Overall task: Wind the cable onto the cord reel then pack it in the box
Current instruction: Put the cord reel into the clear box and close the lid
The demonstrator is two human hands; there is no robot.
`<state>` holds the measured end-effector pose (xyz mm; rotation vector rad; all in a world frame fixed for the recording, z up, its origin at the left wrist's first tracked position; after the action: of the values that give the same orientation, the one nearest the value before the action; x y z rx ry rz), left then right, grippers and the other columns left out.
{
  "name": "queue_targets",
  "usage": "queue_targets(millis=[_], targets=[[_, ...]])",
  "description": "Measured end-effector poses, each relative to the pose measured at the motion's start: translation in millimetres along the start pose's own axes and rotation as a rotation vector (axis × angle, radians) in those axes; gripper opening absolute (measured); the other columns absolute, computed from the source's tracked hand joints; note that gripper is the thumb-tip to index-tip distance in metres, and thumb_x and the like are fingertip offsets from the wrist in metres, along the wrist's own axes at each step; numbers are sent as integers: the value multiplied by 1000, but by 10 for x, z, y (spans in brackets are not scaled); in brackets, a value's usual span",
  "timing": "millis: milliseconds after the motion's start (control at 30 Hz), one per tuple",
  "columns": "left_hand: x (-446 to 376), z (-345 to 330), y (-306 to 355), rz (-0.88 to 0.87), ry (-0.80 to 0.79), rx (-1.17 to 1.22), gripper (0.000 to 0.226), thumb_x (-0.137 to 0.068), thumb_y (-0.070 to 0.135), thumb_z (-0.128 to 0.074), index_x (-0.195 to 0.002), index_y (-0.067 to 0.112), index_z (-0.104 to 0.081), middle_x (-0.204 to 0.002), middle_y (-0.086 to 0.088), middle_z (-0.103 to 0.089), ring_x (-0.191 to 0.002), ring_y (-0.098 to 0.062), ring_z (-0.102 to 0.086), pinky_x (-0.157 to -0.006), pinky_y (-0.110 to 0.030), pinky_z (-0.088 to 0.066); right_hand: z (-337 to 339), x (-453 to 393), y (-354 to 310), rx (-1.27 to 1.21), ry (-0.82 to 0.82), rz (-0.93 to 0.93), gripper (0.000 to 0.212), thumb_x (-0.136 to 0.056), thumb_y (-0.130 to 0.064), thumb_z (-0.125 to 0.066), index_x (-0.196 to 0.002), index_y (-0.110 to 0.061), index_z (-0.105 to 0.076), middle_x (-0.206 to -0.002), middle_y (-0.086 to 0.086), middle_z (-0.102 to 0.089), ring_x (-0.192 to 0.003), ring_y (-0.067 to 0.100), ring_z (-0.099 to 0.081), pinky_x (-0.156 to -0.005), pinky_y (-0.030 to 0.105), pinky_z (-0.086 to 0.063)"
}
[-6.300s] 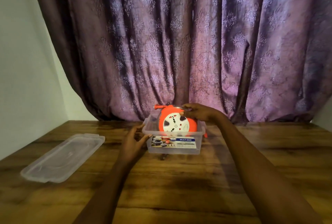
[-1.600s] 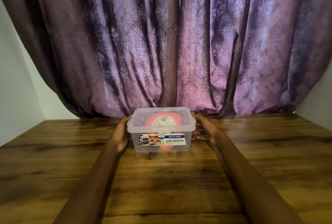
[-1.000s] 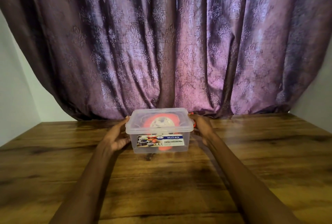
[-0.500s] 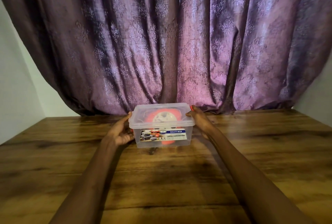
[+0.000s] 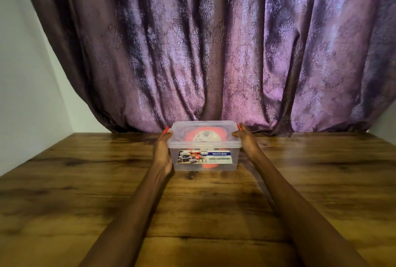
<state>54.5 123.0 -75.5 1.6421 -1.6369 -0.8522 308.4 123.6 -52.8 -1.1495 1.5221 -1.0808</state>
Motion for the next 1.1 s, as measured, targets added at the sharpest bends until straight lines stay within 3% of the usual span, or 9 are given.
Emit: queue_targets(millis=[133,267,400,500,567,667,800,933,1100], targets=[[35,20,23,-49,-1,-61,41,-87,22,-55,-127,21,-62,-127,-22,-65,-108,-43,-63,-98,-66,-46,-7,-44,-7,24,-29,-4,42,-92,6,-44,-129,-14,-44,-102,7,-61,-76,19,-59,-53,19,-51],[54,22,91,-103,42,-235,46,-88,28,-50,-133,23,-60,-125,-14,-69,-101,-31,-68,-80,-40,-57,-11,-88,-37,51,-9,-14,46,-91,9,-43,-130,-16,-38,-104,10,-60,-75,19,-57,-49,16,-49],[5,19,144,-201,71,-353,50,-92,16,-45,-141,25,-53,-130,-4,-65,-111,-27,-65,-91,-44,-56,28,-145,0,132,-37,-13,45,-90,6,-44,-135,-1,-45,-111,17,-59,-77,23,-60,-53,21,-52],[-5,-5,211,-248,20,-488,39,-94,14,-42,-120,34,-63,-109,6,-72,-87,-7,-72,-67,-24,-56,30,-142,9,141,-24,-6,45,-92,5,-45,-136,1,-46,-109,12,-63,-85,26,-62,-56,22,-52],[-7,8,219,-297,19,-599,38,-98,11,-40,-126,25,-61,-123,-4,-68,-95,-4,-68,-78,-21,-53,22,-62,24,112,41,39,41,-94,1,-47,-134,-1,-53,-109,8,-66,-84,19,-66,-63,21,-53],[93,90,153,-501,101,-820,44,-105,27,-42,-148,17,-45,-155,-3,-43,-137,-10,-42,-117,-31,-31,97,146,-9,660,334,441,37,-103,-31,-43,-126,-13,-64,-123,8,-64,-114,26,-60,-95,37,-48],[313,181,120,-980,-17,-1495,48,-102,47,-42,-142,22,-52,-151,4,-46,-144,-13,-34,-121,-33,-23,24,408,-3,1222,170,893,54,-95,-64,-40,-117,-24,-68,-113,-1,-64,-109,23,-56,-89,44,-44],[357,162,235,-1082,20,-1763,45,-97,51,-46,-123,20,-66,-125,-1,-67,-122,-22,-57,-103,-39,-40,45,393,-12,1413,115,928,59,-93,-70,-36,-127,-31,-62,-115,-2,-62,-106,23,-57,-86,43,-44],[443,223,323,-1281,117,-1865,42,-97,50,-51,-107,15,-71,-105,-2,-72,-100,-24,-66,-89,-39,-46,-209,377,125,1432,92,796,57,-98,-63,-30,-142,-32,-50,-134,0,-54,-124,23,-49,-93,42,-41]])
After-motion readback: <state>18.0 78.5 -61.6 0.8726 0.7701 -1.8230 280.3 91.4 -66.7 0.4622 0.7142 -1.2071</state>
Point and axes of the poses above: each hand's wrist, its own x-axis away from the middle knuckle, its own z-axis out of the back of the hand, y = z × x, the point moved 2 cm from there along -x, towards the middle knuckle
